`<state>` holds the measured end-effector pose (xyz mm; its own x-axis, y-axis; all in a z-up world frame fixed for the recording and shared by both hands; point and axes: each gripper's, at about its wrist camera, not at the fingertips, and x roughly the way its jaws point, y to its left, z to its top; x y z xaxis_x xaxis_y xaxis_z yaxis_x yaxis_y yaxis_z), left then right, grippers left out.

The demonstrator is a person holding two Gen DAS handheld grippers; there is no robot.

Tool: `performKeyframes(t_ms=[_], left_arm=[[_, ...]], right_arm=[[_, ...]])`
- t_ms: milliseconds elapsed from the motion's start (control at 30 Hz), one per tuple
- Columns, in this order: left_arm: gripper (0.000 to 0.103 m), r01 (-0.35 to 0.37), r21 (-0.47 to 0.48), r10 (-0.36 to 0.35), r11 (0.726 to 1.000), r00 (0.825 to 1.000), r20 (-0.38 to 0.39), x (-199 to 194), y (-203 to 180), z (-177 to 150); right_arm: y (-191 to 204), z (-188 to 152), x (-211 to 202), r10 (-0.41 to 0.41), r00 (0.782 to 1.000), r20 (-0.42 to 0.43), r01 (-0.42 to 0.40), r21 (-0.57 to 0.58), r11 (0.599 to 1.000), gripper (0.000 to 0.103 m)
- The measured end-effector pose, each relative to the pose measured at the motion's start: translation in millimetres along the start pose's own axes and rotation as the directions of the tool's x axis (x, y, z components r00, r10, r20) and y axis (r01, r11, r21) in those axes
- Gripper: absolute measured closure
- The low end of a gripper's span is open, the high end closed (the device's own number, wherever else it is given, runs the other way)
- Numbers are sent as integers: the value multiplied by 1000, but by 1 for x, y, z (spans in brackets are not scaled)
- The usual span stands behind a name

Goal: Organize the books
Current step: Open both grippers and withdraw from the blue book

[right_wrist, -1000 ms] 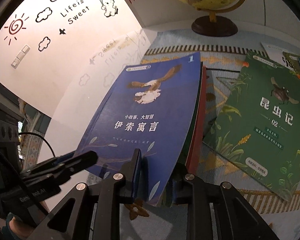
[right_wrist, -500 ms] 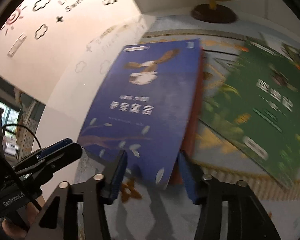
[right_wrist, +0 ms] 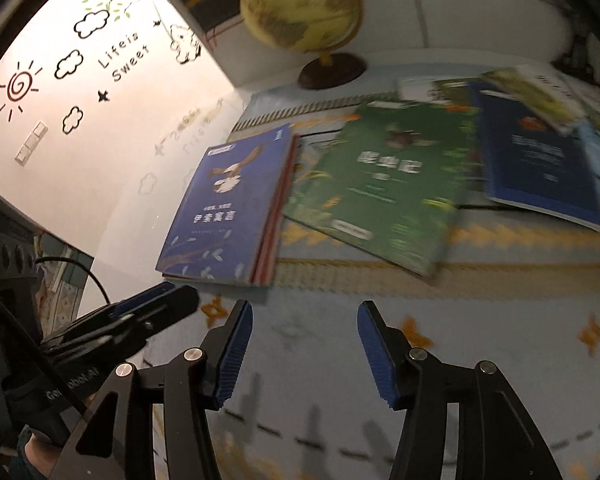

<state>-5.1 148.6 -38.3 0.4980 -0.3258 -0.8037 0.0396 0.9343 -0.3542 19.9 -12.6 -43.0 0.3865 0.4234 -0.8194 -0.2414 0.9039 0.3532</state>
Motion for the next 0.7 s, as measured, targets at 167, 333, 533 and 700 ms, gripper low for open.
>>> performKeyframes(t_ms=[167,333,533,700], left_arm=[[60,29,61,-28,998,999,-23,4,-58,-25],[60,47,90,-44,995,998,-38,8,-105,-53],[60,66,117,-58,991,996,-65,18,-150,-74],[60,92,178,-76,980,993,-93,37,-186,-66]], right_arm=[[-47,-26,-44,-25,999,22,23,68,997,49],[-91,-56,-78,-48,998,36,43,125,991,49],[-135,-83,-108,-83,995,51,73,167,983,49],[-179,-94,-124,-119,990,70,96,265,959,49]])
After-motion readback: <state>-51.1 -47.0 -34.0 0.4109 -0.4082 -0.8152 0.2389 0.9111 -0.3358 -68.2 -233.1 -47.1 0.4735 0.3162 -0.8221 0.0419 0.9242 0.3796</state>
